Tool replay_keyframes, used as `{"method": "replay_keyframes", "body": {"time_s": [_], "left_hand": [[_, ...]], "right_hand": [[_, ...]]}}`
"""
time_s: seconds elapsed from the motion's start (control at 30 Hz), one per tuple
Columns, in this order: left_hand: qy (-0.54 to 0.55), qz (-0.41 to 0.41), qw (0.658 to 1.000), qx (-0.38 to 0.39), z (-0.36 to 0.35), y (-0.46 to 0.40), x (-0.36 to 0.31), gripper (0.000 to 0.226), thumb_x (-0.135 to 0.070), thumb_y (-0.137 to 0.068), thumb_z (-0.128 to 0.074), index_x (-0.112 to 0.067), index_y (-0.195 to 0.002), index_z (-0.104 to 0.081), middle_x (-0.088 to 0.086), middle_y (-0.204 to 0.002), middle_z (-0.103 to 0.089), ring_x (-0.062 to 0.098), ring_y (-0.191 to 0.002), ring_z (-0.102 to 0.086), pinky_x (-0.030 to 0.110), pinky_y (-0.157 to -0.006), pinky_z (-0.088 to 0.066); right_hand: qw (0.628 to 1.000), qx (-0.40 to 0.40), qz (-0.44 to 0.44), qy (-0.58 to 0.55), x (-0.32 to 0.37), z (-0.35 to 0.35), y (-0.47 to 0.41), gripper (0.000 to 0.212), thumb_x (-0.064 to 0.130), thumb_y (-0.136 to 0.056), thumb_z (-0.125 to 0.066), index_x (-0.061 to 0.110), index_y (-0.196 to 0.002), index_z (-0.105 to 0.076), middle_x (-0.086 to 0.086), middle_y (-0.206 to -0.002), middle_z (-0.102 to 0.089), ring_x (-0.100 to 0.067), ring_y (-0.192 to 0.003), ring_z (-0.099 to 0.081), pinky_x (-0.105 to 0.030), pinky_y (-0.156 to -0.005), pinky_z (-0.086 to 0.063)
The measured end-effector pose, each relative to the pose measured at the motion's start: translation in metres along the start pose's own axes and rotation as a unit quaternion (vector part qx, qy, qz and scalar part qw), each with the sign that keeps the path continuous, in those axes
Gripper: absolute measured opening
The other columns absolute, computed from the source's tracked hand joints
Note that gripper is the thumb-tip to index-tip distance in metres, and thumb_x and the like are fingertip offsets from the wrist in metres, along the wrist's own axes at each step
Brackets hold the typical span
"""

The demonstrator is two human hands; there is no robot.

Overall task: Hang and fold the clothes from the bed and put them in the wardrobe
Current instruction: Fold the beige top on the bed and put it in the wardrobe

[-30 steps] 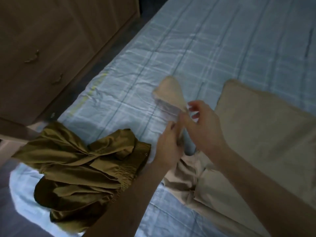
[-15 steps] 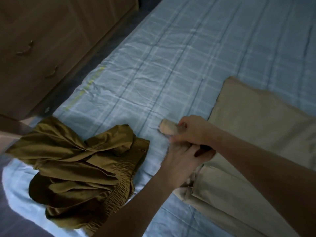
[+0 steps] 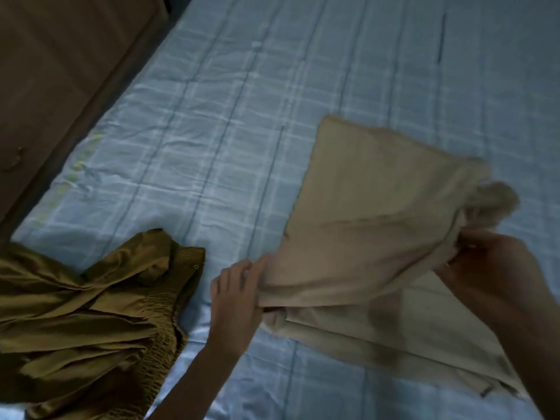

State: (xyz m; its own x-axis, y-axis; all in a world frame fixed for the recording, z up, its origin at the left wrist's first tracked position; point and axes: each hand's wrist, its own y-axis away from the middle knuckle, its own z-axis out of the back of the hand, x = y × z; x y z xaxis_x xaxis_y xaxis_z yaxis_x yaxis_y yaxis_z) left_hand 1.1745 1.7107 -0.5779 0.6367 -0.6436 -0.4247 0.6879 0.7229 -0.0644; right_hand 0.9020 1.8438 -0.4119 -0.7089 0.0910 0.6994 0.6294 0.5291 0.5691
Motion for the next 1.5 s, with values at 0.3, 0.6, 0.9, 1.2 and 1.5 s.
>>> {"method": "replay_keyframes", "body": {"time_s": [0.3,0.6,0.9,1.2,1.5], "left_hand": [[-0.017,-0.269,0.959,0.088,0.003,0.013,-0.042,0.082,-0.009,-0.06,-0.055,-0.034,-0.139,-0.048,-0.001,-0.093,-0.054,0.02,-0.08,-0.047,0.033,-0.065,-0.033],[0.049,-0.247,0.957,0.144,-0.002,-0.028,-0.072,0.031,-0.026,-0.089,-0.045,-0.023,-0.114,-0.063,-0.002,-0.109,-0.06,0.022,-0.096,-0.054,0.032,-0.074,-0.04],[-0.204,-0.215,0.938,0.181,-0.021,-0.05,-0.039,0.057,-0.05,-0.097,-0.028,-0.014,-0.132,-0.055,0.004,-0.135,-0.057,0.026,-0.127,-0.047,0.055,-0.116,-0.007],[-0.228,-0.193,0.936,0.185,-0.011,-0.077,-0.031,0.052,-0.046,-0.078,-0.038,-0.006,-0.109,-0.051,0.013,-0.12,-0.053,0.03,-0.116,-0.046,0.056,-0.111,-0.017],[-0.061,-0.418,0.878,0.226,-0.01,-0.022,-0.053,0.047,-0.042,-0.098,-0.048,-0.009,-0.131,-0.053,0.01,-0.152,-0.038,0.028,-0.141,-0.035,0.046,-0.115,-0.025]], "right_hand": [[0.988,-0.137,-0.024,0.07,-0.026,0.115,-0.005,0.036,0.011,-0.09,-0.057,0.008,-0.125,-0.06,-0.011,-0.121,-0.067,-0.026,-0.111,-0.065,-0.036,-0.08,-0.059],[0.939,-0.292,-0.058,0.172,-0.042,0.178,0.007,0.033,0.013,-0.099,-0.048,-0.002,-0.128,-0.053,-0.007,-0.09,-0.06,-0.016,-0.074,-0.056,-0.029,-0.068,-0.054],[0.942,-0.333,-0.042,0.013,-0.035,0.221,0.024,0.049,-0.007,-0.078,-0.038,0.01,-0.118,-0.061,-0.01,-0.104,-0.063,-0.031,-0.105,-0.059,-0.032,-0.059,-0.058],[0.949,-0.3,0.005,0.097,-0.042,0.225,0.03,0.026,0.012,-0.091,-0.061,0.015,-0.116,-0.064,-0.009,-0.105,-0.068,-0.022,-0.094,-0.065,-0.033,-0.075,-0.06],[0.961,-0.238,0.01,0.14,-0.019,0.227,0.032,0.04,0.003,-0.087,-0.059,0.022,-0.121,-0.063,-0.005,-0.101,-0.068,-0.02,-0.091,-0.066,-0.035,-0.078,-0.056]]}}
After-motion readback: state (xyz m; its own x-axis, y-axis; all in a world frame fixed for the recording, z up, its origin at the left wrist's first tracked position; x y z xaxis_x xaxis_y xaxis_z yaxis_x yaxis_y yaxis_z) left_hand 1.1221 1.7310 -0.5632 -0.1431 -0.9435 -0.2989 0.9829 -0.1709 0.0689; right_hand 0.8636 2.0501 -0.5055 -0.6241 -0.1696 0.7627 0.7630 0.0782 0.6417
